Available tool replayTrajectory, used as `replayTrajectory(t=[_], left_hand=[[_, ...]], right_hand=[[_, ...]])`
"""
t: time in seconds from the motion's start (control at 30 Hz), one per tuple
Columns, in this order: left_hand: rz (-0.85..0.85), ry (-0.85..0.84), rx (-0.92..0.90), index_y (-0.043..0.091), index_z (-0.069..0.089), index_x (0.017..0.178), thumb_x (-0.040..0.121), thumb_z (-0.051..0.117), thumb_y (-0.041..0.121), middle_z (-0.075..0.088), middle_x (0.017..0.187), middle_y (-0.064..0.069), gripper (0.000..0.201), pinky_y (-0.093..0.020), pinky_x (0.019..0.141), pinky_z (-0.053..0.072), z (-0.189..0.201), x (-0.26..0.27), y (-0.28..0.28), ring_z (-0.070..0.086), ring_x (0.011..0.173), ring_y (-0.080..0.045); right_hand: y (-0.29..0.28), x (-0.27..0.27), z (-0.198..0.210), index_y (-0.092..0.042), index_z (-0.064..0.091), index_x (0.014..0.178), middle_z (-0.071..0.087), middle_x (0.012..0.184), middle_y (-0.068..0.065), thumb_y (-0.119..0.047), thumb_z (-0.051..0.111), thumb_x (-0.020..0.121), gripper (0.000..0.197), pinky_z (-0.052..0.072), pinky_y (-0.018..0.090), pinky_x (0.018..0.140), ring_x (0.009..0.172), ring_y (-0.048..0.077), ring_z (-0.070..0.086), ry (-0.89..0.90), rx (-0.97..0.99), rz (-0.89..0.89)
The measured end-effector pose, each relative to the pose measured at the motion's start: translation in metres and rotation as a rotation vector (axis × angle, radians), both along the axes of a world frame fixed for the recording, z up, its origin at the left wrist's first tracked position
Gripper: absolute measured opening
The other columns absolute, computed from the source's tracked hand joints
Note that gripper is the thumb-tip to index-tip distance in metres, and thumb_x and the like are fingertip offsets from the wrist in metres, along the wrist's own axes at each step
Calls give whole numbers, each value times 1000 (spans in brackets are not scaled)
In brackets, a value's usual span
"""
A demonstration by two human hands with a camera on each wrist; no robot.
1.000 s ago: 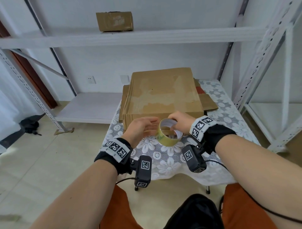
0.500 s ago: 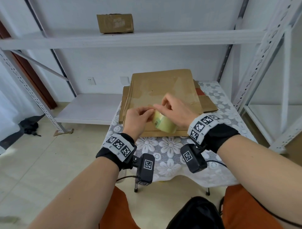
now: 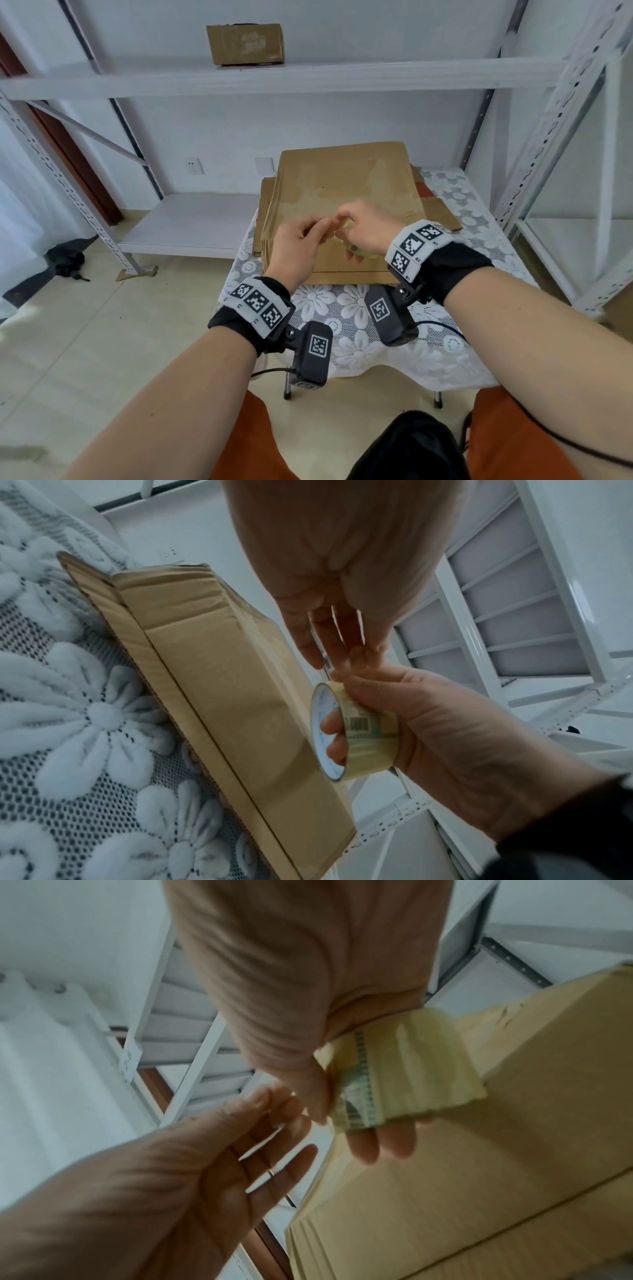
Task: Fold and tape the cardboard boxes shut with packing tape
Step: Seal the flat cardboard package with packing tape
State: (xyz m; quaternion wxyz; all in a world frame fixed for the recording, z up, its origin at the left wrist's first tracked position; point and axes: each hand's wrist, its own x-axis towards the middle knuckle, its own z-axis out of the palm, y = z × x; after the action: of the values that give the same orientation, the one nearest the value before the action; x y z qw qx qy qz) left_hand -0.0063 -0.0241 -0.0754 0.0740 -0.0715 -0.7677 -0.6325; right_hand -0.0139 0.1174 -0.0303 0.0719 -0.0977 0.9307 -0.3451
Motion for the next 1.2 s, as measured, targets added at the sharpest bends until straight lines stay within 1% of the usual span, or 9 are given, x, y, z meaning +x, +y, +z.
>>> replayTrajectory(t=[0.13,0.23,0.3,0.4,0.5,0.63,0.87,1.03,1.2], left_hand=[[68,59,-50,24,71,107,94,59,20,64,115,0,18,-30,95,52,-1,-1,-1,61,103,-13],[256,7,-118,16,45,141,90,49,-1,39,140,-5,54,-31,105,44,-7,-6,-6,46,124,-14],[173,-37,-376,15,32,149,85,54,-2,30,152,-6,70,-36,114,33,-16,-11,-9,33,139,-19],[-71,29,-951,21,19,154,77,76,24,13,161,0,96,-45,122,10,-35,-17,-5,7,149,-21],[-71,124,-1114,27,29,147,69,83,37,25,157,2,96,-45,122,5,-47,-23,3,13,148,-22],[55,256,-1162,28,37,140,71,78,43,44,133,1,81,-38,107,31,-46,-37,8,40,124,-21],[24,209,-1363,35,13,152,82,65,53,19,159,0,89,-56,117,16,-64,-62,7,15,146,-31],[86,404,-1344,18,44,125,76,76,36,51,130,-3,61,-41,98,43,-68,-63,2,48,117,-27],[88,441,-1259,11,49,102,74,73,10,55,107,-6,37,-31,79,47,-61,-60,-2,55,94,-24]], right_hand=[[0,0,-3,-16,66,96,70,72,7,-23,50,98,17,59,43,64,60,24,69,158,63,-14],[8,-2,-5,-15,69,94,68,86,0,-22,49,98,22,57,37,70,72,17,66,376,218,-72],[16,-3,-6,-17,71,93,66,90,-2,-22,49,98,23,56,35,71,76,15,64,484,251,-104],[22,-4,-8,-19,71,94,66,86,-2,-23,47,98,25,53,36,72,76,15,64,535,294,-130],[24,-6,-14,-17,68,87,65,77,-1,-23,46,98,25,49,40,75,76,19,61,602,301,-157],[29,-13,-20,-18,67,90,66,72,0,-24,44,99,25,49,43,81,68,18,59,628,327,-124],[31,-24,-23,-7,64,90,59,59,7,-15,48,97,19,47,37,50,52,25,54,726,432,-31],[27,-34,-37,-11,54,74,52,51,3,2,57,84,17,19,23,38,43,20,45,636,706,-7],[24,-40,-55,-14,53,81,59,63,3,-4,44,94,18,43,29,48,55,22,56,485,760,1]])
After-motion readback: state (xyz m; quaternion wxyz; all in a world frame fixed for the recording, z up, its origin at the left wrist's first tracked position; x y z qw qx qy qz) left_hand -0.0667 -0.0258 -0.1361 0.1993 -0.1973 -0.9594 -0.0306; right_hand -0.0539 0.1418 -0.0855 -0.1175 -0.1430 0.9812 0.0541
